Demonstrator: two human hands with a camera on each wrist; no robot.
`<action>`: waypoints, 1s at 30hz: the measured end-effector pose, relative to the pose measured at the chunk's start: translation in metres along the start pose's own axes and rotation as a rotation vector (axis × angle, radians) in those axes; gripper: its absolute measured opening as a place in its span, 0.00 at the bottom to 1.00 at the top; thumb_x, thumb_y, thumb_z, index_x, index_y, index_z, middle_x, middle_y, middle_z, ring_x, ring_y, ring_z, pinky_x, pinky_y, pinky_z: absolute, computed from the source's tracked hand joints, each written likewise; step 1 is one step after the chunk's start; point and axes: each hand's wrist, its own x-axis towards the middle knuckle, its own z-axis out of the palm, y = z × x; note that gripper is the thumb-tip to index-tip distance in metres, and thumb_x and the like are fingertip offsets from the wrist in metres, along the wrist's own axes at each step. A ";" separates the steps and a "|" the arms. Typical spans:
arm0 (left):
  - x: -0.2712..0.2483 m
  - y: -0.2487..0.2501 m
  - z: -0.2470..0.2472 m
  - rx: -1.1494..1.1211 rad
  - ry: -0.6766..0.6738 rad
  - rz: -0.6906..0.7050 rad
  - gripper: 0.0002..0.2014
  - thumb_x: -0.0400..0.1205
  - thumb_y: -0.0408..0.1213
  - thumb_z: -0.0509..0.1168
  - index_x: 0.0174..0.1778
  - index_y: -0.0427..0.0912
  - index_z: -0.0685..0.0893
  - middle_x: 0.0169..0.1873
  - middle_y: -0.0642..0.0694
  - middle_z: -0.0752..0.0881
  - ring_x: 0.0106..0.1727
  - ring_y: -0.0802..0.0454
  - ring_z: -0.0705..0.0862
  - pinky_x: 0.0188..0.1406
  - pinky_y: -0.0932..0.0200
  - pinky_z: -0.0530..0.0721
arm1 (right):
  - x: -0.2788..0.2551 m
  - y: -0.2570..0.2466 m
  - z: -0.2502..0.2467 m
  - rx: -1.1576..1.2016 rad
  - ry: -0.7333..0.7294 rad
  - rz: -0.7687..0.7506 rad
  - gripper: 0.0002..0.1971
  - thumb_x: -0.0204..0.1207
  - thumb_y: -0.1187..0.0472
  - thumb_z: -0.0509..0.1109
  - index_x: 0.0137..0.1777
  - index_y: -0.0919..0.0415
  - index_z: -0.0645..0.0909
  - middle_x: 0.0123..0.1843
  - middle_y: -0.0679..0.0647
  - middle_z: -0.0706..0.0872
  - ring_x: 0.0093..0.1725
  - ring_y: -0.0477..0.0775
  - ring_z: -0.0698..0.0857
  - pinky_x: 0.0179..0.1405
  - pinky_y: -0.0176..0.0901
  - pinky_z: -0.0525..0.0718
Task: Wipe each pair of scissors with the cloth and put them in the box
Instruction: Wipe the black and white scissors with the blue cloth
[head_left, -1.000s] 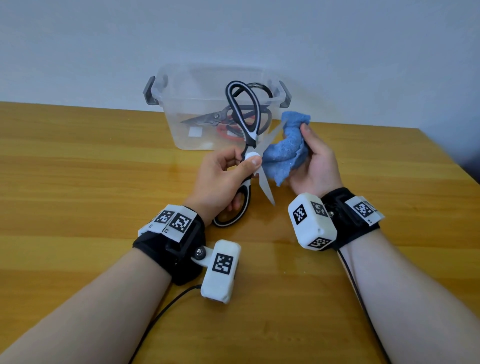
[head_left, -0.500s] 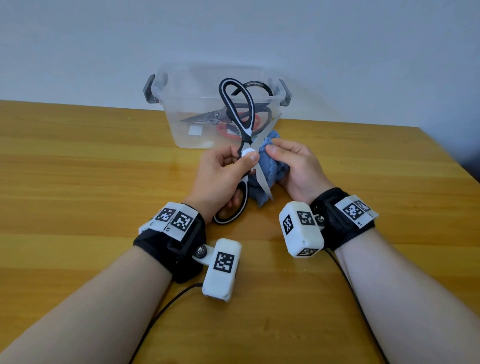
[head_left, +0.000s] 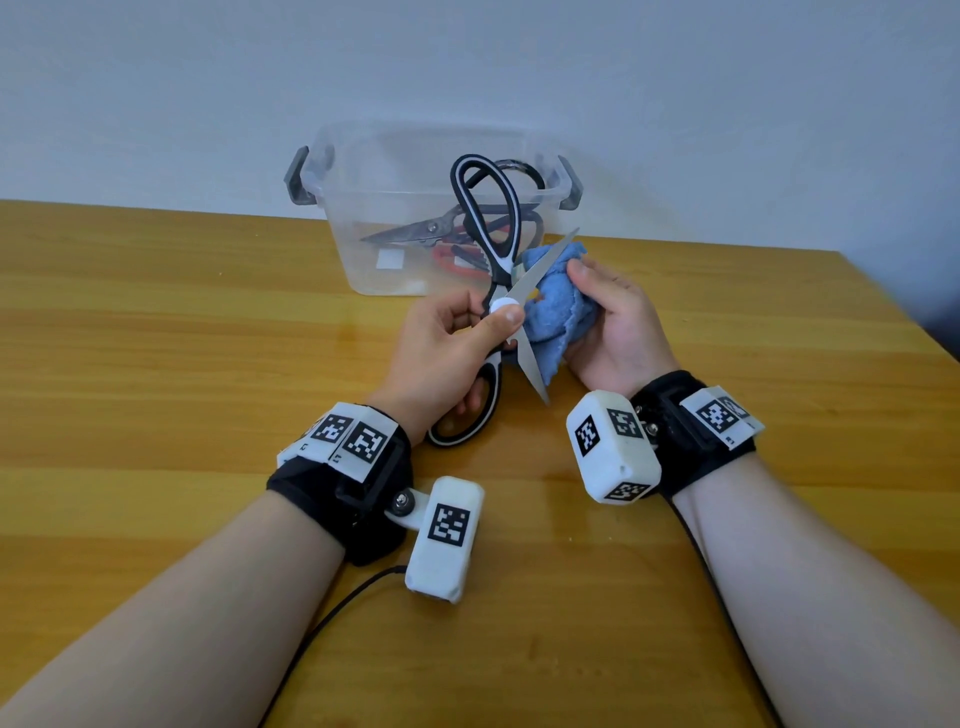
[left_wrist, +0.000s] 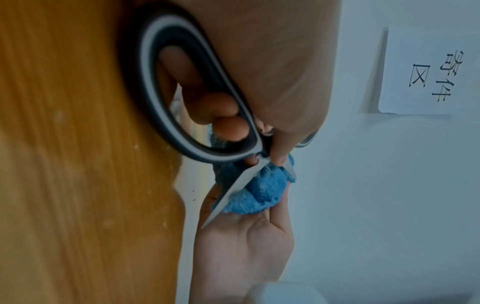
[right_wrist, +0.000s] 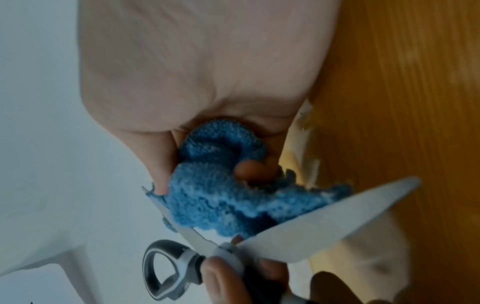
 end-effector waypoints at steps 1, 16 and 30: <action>0.000 0.000 0.000 0.004 -0.002 0.002 0.14 0.88 0.41 0.69 0.37 0.44 0.77 0.36 0.47 0.90 0.11 0.50 0.74 0.10 0.67 0.65 | -0.001 -0.001 0.000 0.027 -0.002 -0.012 0.13 0.84 0.64 0.63 0.51 0.66 0.90 0.51 0.65 0.92 0.51 0.62 0.91 0.57 0.58 0.90; -0.001 -0.002 -0.002 -0.139 0.099 0.071 0.15 0.89 0.36 0.68 0.41 0.29 0.76 0.38 0.31 0.88 0.11 0.48 0.74 0.09 0.66 0.65 | 0.000 0.004 -0.001 -0.007 -0.083 0.115 0.19 0.74 0.64 0.60 0.60 0.67 0.86 0.59 0.68 0.89 0.57 0.66 0.88 0.60 0.61 0.85; 0.000 -0.004 -0.002 -0.080 0.024 0.040 0.13 0.87 0.37 0.70 0.39 0.40 0.77 0.36 0.44 0.89 0.12 0.49 0.76 0.09 0.66 0.66 | 0.002 0.014 0.001 -0.297 -0.065 0.019 0.17 0.58 0.50 0.83 0.46 0.54 0.94 0.48 0.59 0.93 0.46 0.57 0.91 0.42 0.49 0.92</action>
